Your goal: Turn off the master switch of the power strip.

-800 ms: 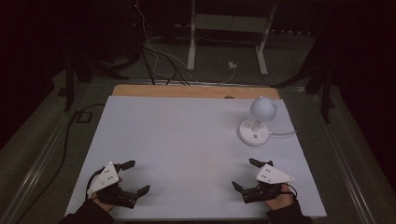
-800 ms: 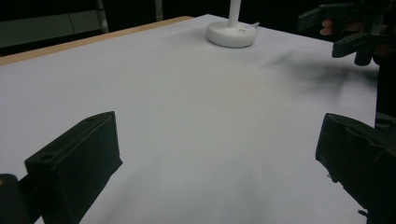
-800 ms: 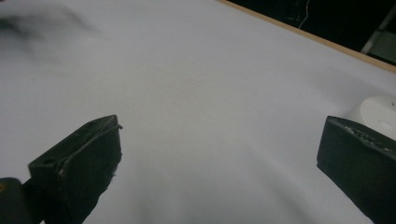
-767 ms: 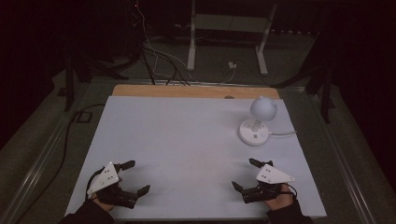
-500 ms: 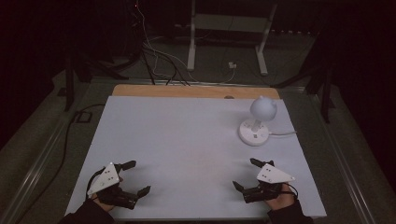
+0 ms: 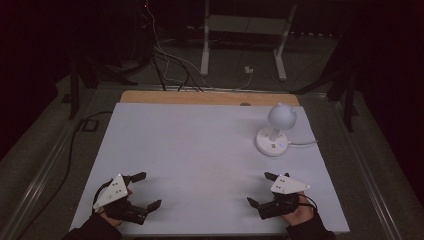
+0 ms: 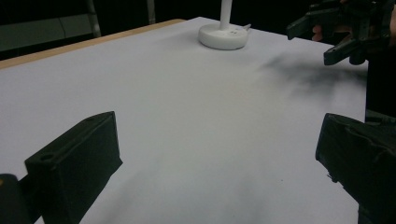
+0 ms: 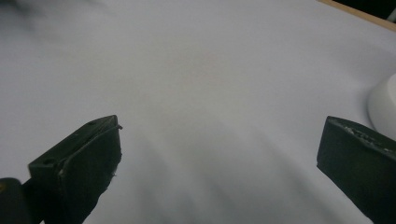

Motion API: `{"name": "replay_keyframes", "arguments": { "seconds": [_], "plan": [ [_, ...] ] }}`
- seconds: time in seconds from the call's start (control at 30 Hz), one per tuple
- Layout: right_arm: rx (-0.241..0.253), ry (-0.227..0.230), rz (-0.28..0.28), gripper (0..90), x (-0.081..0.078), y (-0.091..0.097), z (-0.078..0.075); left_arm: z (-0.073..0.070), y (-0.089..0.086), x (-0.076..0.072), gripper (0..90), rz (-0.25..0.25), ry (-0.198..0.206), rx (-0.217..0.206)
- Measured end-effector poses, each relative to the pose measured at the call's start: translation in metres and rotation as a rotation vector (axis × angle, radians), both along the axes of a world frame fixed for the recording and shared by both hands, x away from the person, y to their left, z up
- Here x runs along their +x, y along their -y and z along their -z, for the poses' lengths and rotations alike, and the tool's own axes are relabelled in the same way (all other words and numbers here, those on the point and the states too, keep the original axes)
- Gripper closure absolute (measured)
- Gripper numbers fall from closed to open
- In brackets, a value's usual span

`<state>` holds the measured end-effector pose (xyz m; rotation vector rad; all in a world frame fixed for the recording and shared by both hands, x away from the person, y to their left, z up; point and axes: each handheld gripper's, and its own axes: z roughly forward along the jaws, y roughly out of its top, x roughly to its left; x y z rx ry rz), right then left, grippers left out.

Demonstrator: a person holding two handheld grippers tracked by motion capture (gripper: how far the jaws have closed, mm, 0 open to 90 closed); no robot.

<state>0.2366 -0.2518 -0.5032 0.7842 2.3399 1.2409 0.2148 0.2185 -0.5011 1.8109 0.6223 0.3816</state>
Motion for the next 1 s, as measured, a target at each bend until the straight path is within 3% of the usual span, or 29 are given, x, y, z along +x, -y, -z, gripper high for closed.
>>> {"name": "replay_keyframes", "arguments": {
  "seconds": [0.53,1.0],
  "plan": [
    [0.029,-0.041,-0.039,0.0,-0.005,-0.010,-0.015,-0.001,0.000,0.000,0.4,-0.005,0.002,-0.005],
    [0.062,0.014,-0.034,0.0,-0.003,-0.012,-0.035,-0.001,-0.001,0.000,0.4,-0.006,-0.001,-0.010]
  ]
}}
